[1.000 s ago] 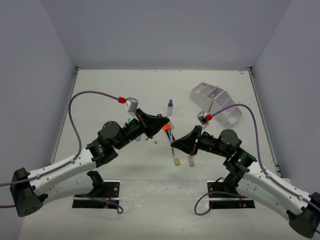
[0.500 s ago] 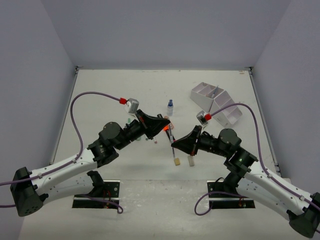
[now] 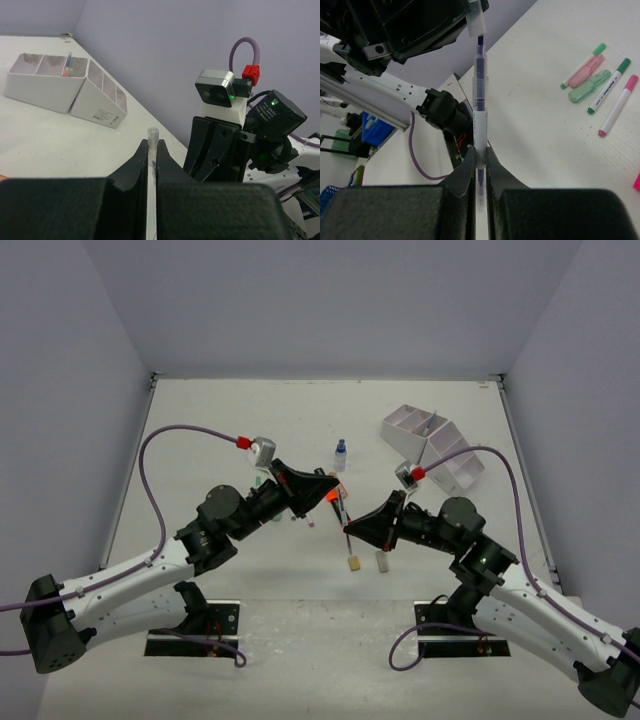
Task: Sort the stationery into containers
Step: Close the pen cap on the pen.
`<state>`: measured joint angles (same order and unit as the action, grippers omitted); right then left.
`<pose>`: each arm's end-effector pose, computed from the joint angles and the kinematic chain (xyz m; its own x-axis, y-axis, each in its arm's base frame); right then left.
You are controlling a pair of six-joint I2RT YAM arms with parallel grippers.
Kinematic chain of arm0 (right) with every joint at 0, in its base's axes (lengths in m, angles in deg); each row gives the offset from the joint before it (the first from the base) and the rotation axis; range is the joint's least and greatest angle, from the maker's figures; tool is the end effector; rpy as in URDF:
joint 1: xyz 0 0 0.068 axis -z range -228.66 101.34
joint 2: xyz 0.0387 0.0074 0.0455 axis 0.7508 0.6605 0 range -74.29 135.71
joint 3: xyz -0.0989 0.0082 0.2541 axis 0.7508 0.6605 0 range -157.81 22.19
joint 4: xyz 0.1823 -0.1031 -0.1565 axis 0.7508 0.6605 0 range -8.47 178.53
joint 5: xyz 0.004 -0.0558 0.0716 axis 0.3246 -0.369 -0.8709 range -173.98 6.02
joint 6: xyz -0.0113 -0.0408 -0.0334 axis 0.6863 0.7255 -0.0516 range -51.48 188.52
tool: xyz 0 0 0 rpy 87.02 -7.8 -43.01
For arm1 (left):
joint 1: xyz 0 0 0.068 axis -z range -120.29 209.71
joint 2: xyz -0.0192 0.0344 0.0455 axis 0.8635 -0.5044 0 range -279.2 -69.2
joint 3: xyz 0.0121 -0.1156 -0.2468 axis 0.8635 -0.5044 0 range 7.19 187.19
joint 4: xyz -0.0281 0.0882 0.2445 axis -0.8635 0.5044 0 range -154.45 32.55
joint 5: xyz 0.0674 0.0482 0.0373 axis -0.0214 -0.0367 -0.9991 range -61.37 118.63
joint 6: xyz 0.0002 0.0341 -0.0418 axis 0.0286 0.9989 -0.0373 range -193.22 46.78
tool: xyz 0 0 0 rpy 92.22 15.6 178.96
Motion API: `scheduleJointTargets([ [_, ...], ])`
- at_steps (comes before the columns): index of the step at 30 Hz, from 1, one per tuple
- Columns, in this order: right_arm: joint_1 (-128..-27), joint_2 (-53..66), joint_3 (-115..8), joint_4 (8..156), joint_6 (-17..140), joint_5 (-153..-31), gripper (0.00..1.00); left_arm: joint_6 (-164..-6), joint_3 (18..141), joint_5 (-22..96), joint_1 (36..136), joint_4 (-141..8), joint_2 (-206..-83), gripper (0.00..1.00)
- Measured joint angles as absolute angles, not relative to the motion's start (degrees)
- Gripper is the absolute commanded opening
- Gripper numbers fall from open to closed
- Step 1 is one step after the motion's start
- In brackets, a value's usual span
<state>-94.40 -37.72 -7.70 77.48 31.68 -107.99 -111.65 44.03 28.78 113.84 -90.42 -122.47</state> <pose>0.1045 0.1281 0.2969 -0.5878 0.1815 -0.7884 -0.7316 0.2970 0.6137 0.1301 -0.1801 0.3315 -0.4285 -0.4681 -0.7728 0.6964 0.3738 -0.6126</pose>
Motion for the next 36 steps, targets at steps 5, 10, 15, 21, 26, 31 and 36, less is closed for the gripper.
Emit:
scheduleJointTargets([
  [5, -94.4, -38.21, -7.72, 77.28, 31.68, -108.07, 0.0, -111.63, 44.03, 28.07, 113.84, -90.14, -122.48, 0.0],
  [10, -94.4, -38.73, -7.72, 77.72, 31.68, -107.82, 0.0, -111.65, 44.03, 28.11, 113.84, -90.24, -122.75, 0.0],
  [15, -94.42, -38.68, -7.72, 77.72, 31.89, -107.36, 0.0, -112.84, 44.03, 29.42, 113.84, -90.66, -123.13, 0.0],
  [21, -94.49, -37.98, -7.9, 76.54, 32.14, -105.97, 0.0, -115.31, 43.6, 31.04, 113.75, -91.41, -123.42, 0.0],
  [26, -94.7, -36.41, -8.69, 76.25, 32.76, -105.55, 0.0, -117.34, 42.81, 31.29, 113.65, -93.3, -123.95, 0.0],
  [31, -94.86, -35.41, -9.3, 75.66, 34.59, -104.34, 0.0, -118.39, 42.39, 31.26, 113.27, -95.43, -124.61, 0.0],
  [36, -95.13, -35.12, -9.32, 74.99, 36.61, -102.52, 0.0, -118.42, 42.2, 31.01, 112.98, -96.34, -124.73, 0.0],
])
